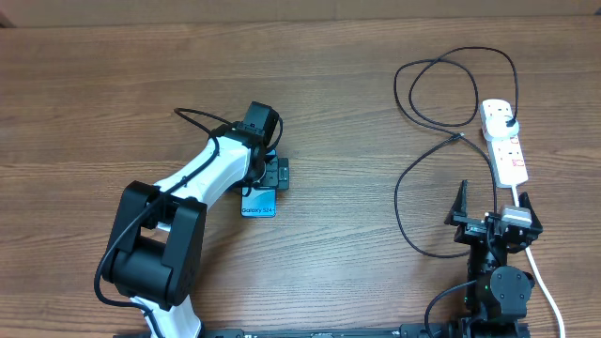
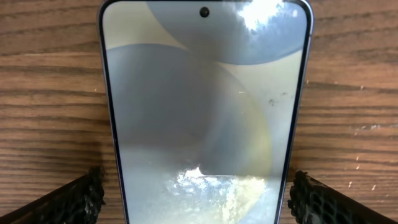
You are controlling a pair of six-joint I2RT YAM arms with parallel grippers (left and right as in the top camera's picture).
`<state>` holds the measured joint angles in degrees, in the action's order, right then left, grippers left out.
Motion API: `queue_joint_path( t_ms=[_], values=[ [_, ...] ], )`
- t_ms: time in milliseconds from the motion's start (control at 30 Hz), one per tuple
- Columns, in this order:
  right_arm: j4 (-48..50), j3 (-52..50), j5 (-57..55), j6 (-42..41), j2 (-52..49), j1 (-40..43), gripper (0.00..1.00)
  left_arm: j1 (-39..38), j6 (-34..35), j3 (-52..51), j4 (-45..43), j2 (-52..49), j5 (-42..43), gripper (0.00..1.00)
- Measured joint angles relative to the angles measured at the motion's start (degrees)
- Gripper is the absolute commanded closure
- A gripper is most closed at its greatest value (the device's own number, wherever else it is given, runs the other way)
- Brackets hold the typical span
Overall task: Plug charger to phone and switch on socket
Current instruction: 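Lower the left gripper onto the phone's top edge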
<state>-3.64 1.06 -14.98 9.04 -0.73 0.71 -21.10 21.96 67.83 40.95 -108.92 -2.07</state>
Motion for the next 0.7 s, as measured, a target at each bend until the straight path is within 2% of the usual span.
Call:
queue_joint_path(
  t_ms=[700],
  values=[
    [0.0,0.0,0.0,0.0,0.0,0.0,0.00,-0.2,1.7,2.0,1.3,-2.8,-0.7,0.00]
  ],
)
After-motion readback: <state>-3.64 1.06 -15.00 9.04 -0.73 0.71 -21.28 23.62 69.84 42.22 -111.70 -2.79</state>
